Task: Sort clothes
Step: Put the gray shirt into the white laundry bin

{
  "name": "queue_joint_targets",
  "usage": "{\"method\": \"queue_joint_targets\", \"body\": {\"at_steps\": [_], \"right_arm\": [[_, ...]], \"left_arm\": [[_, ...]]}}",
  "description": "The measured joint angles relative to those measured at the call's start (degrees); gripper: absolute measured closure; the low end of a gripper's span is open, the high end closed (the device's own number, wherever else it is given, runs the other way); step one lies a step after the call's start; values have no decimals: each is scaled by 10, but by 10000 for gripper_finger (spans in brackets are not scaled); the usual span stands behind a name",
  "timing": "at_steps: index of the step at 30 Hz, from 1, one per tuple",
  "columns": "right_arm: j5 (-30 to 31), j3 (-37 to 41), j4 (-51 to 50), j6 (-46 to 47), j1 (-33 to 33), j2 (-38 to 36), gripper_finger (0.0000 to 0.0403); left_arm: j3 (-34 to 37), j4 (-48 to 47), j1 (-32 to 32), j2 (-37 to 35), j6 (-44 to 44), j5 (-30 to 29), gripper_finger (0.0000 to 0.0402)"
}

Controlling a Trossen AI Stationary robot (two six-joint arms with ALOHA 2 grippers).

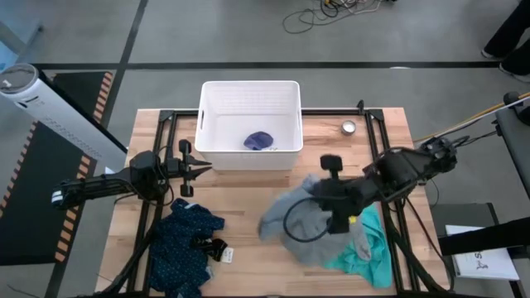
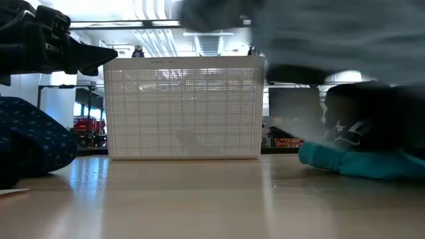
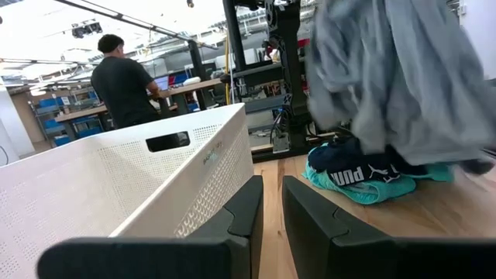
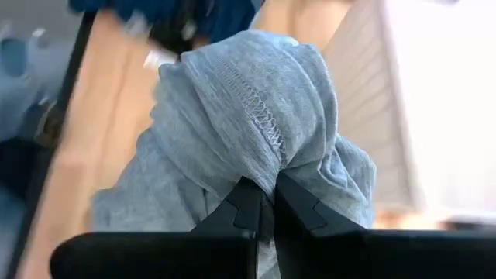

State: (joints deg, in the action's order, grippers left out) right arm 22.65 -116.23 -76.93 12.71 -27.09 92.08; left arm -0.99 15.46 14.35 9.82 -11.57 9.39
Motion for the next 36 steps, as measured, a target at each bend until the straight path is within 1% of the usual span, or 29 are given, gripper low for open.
{"method": "queue_joint_targets", "body": {"at_steps": [2, 9, 13, 27, 36], "right_arm": [[31, -27, 13, -30, 4, 9, 402], [102, -128, 47, -125, 44, 56, 403], [121, -188, 85, -192, 73, 81, 403], [138, -187, 372, -433, 180, 71, 403], [127, -188, 650, -610, 230, 72, 403]], "left_arm": [[0, 0, 0, 0, 0, 0, 364], [0, 1, 0, 0, -5, 0, 364], [0, 1, 0, 0, -5, 0, 364], [0, 1, 0, 0, -10, -1, 364], [0, 1, 0, 1, -10, -1, 364]]}}
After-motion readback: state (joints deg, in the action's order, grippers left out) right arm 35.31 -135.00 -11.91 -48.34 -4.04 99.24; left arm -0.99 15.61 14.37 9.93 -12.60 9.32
